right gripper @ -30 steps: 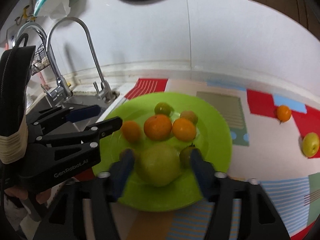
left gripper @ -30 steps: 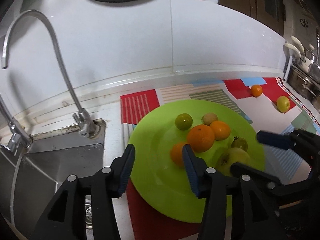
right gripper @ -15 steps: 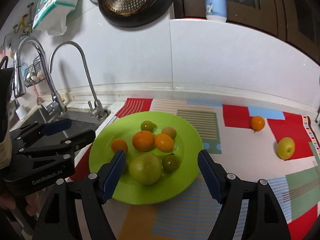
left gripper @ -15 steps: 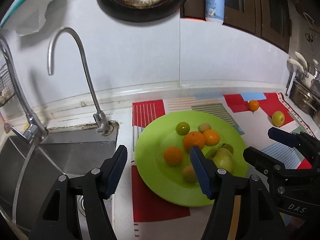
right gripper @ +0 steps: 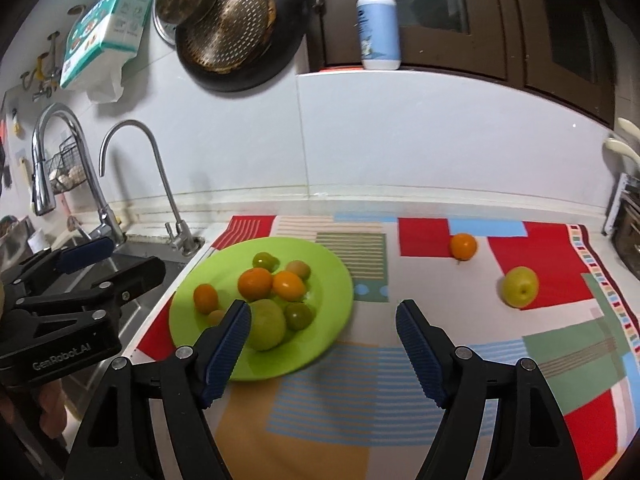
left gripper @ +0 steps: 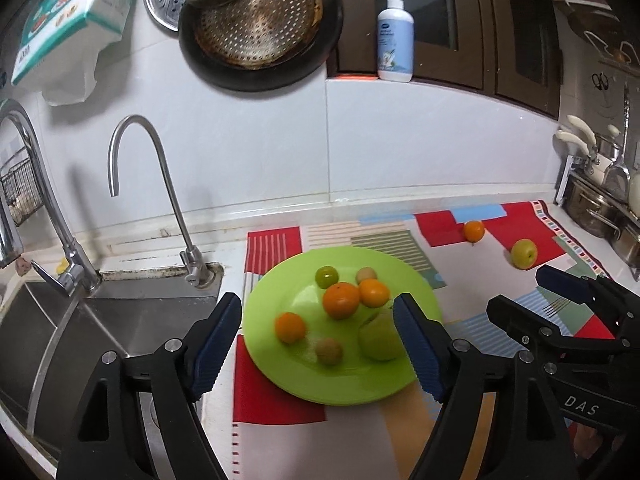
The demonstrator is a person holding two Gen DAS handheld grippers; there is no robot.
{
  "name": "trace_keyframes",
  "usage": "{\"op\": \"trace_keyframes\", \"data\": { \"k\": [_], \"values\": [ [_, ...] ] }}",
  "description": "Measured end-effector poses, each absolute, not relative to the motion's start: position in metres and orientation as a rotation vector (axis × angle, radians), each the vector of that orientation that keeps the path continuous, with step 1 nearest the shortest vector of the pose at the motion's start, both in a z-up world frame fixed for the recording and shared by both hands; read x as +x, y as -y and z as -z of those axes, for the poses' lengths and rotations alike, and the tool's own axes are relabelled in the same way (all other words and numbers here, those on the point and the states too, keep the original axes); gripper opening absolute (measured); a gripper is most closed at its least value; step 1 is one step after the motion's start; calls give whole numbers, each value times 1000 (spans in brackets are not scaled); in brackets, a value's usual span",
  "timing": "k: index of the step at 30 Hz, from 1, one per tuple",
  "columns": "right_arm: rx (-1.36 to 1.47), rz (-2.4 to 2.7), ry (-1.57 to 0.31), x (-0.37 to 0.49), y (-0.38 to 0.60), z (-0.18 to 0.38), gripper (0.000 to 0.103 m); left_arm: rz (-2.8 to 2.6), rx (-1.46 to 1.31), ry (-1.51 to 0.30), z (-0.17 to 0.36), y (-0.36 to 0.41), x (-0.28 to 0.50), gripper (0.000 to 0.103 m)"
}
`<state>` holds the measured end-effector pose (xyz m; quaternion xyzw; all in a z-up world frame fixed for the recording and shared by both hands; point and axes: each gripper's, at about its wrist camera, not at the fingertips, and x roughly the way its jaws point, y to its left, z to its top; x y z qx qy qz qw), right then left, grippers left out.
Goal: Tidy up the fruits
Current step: 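Open both grippers to set the orange and pear on the plate, then move both open grippers toward the last orange and yellow citrus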
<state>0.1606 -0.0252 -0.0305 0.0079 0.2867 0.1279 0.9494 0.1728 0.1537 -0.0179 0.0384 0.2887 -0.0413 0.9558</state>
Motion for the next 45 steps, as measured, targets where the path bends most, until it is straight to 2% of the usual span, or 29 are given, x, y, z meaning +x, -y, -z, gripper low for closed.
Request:
{"op": "trace_keyframes", "data": {
  "k": [25, 45],
  "values": [
    [0, -192, -498, 135, 118, 2, 75, 120, 63, -532, -3, -60, 153, 81],
    [8, -129, -513, 163, 185, 11, 75, 149, 91, -538, 6, 8, 192, 82]
  ]
}}
